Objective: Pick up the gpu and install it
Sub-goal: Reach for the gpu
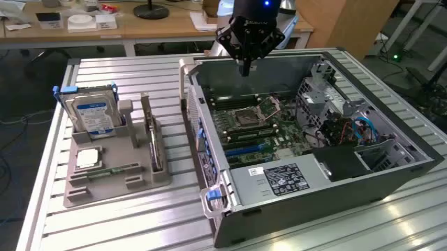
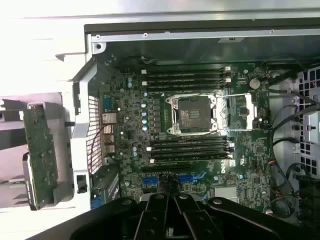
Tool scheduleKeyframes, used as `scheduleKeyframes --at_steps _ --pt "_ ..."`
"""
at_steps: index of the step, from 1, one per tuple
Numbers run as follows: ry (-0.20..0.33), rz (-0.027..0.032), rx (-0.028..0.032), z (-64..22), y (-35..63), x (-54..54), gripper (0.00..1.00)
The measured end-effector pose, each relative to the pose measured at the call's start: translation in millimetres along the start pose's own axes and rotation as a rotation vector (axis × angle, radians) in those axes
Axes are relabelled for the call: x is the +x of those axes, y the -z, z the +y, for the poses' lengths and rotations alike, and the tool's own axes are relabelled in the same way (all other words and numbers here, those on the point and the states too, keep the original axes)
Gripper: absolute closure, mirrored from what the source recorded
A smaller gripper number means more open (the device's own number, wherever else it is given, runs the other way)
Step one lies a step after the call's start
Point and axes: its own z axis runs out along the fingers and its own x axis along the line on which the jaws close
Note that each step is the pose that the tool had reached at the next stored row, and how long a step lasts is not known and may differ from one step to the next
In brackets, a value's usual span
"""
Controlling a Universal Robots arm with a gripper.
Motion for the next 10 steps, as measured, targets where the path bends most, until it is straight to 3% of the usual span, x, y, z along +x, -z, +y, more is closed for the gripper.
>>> scheduleKeyframes --at_steps 3,10 --pt "0.0 0.0001 0.0002 -0.2 0.2 2.4 0.9" --pt "0.0 0.0 0.0001 -1.5 0.2 20.5 0.9"
